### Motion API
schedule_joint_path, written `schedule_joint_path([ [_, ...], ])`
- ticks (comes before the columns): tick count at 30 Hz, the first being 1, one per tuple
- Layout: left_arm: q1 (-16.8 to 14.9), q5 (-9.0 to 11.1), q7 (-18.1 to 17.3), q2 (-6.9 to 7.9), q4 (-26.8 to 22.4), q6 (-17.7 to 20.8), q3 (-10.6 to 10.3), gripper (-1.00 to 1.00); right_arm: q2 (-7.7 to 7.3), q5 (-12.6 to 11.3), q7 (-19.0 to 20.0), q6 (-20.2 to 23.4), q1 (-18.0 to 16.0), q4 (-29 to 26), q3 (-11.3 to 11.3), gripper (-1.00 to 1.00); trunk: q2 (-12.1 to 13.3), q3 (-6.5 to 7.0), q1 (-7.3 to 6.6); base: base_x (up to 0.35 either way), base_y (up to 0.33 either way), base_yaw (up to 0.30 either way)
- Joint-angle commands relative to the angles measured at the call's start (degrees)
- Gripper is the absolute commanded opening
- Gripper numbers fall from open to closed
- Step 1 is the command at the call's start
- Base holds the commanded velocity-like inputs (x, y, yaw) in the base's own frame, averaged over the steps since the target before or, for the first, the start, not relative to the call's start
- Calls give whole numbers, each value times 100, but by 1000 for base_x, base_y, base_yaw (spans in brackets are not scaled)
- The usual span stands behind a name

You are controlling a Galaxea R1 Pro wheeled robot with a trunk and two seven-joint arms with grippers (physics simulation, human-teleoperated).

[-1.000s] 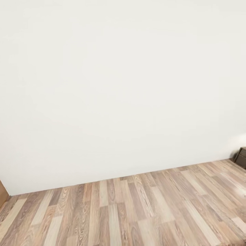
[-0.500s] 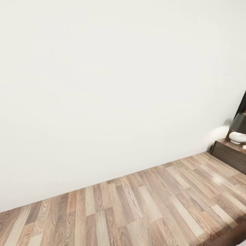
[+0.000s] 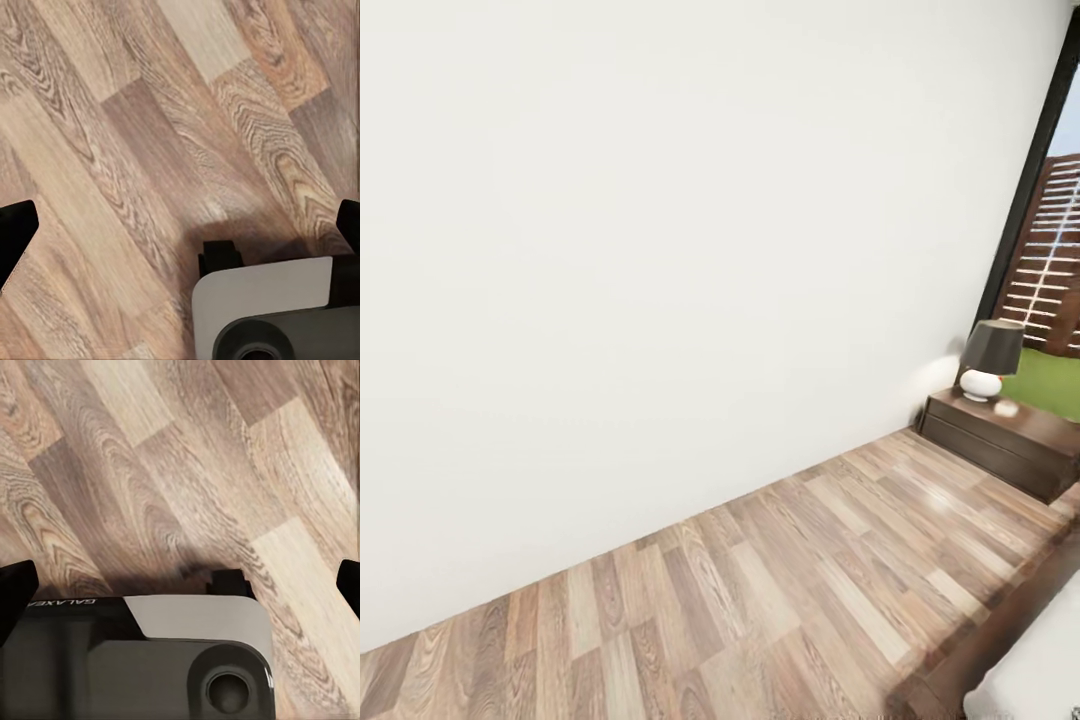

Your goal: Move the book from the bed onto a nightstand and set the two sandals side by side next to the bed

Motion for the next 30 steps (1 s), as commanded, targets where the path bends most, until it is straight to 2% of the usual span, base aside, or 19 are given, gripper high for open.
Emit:
schedule_joint_path([
  [1,-1,60,-12,4,-6,10,-68,100,-3,-2,27,-25,-7,14,-47,100,-4,-6,0,6,0,-297],
  [30,-1,60,-6,4,-6,10,-287,100,3,-2,46,-25,-7,11,-45,100,-4,-6,0,1,0,-297],
])
